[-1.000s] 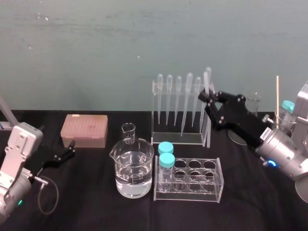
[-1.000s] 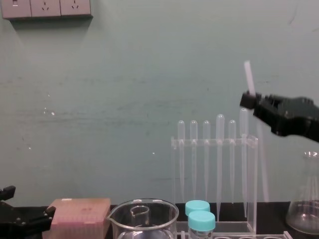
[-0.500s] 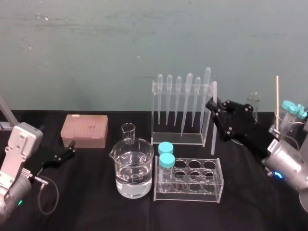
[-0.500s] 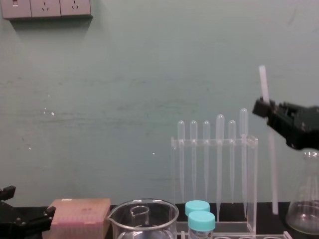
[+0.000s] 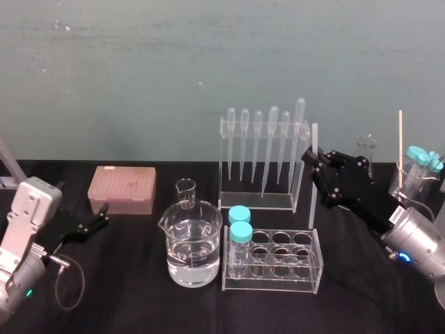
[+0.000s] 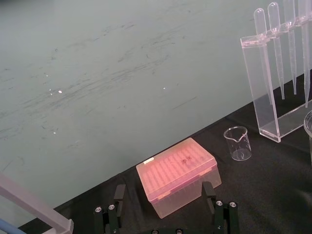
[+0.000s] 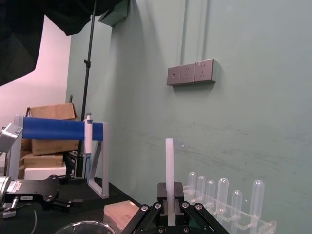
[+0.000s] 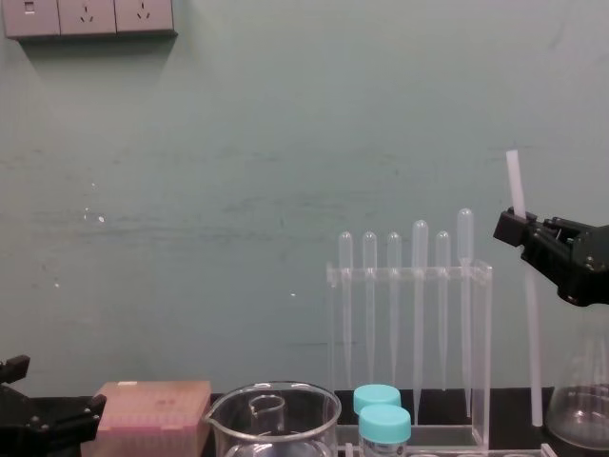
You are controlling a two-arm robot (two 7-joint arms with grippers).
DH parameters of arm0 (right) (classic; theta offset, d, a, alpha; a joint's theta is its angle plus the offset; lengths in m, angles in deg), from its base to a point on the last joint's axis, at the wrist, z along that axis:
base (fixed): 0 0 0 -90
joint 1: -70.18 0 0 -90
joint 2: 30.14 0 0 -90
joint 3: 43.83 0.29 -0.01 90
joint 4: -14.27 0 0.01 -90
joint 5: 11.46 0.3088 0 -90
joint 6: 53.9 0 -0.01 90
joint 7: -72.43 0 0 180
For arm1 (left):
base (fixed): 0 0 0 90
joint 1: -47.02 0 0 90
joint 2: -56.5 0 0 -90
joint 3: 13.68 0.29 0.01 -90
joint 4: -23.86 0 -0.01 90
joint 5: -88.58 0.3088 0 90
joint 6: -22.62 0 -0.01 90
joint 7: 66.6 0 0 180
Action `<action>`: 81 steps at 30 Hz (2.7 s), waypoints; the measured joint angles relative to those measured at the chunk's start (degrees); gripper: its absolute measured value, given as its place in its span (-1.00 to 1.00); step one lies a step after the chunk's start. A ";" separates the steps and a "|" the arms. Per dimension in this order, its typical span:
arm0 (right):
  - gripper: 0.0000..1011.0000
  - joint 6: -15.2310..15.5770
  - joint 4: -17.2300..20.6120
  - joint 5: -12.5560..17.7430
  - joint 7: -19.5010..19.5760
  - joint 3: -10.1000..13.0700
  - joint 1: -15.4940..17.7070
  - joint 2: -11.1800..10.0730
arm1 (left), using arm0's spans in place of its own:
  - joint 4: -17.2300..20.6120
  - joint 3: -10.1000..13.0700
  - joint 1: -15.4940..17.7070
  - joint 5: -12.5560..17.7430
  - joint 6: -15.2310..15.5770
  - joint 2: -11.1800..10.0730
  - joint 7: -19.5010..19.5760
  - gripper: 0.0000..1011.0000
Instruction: Pick up the stirring rod with one hand, then place it down.
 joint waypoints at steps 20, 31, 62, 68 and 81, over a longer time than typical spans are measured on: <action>-0.86 0.05 0.19 -0.09 0.02 -0.20 -0.10 -0.08 | 0.00 0.00 0.00 0.00 0.00 0.00 0.00 0.98; -0.86 0.05 0.22 -0.11 0.06 -0.24 -0.10 -0.09 | 0.00 0.00 0.00 0.00 0.00 0.00 0.00 0.98; -0.86 0.05 0.23 -0.11 0.07 -0.24 -0.10 -0.09 | 0.00 0.00 0.00 0.00 0.00 0.00 0.00 0.98; -0.86 0.05 0.22 -0.11 0.07 -0.24 -0.10 -0.09 | 0.00 0.00 0.00 0.00 0.00 0.00 0.00 0.98; -0.86 0.05 0.22 -0.11 0.07 -0.24 -0.10 -0.09 | 0.00 0.00 0.00 0.00 0.00 0.00 0.00 0.98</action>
